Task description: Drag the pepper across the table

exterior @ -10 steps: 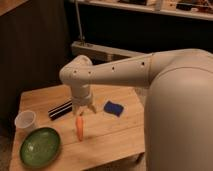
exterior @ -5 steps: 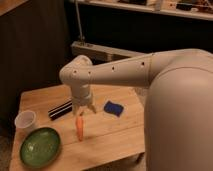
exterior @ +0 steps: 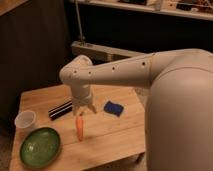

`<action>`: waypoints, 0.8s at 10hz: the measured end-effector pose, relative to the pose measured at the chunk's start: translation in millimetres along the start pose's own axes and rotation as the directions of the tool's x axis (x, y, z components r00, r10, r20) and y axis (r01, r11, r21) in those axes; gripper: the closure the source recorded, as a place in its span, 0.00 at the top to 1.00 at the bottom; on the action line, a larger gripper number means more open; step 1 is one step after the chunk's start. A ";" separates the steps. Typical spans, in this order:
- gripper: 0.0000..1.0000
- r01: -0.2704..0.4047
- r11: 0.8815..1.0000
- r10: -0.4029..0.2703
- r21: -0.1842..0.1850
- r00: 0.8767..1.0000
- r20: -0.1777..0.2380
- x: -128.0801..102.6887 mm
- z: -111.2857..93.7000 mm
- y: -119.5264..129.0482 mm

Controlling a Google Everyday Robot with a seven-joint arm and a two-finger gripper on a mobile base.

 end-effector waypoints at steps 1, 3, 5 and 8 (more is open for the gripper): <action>0.65 -0.002 0.999 0.004 -0.042 0.999 0.054 -3.5 -3.3 2.8; 0.65 0.017 0.991 0.003 -0.134 0.989 0.148 -14.0 -0.6 7.6; 0.65 0.040 0.988 -0.020 -0.147 0.991 0.134 -20.7 8.8 15.1; 0.65 0.066 0.988 -0.055 -0.140 0.995 0.084 -29.1 34.3 18.7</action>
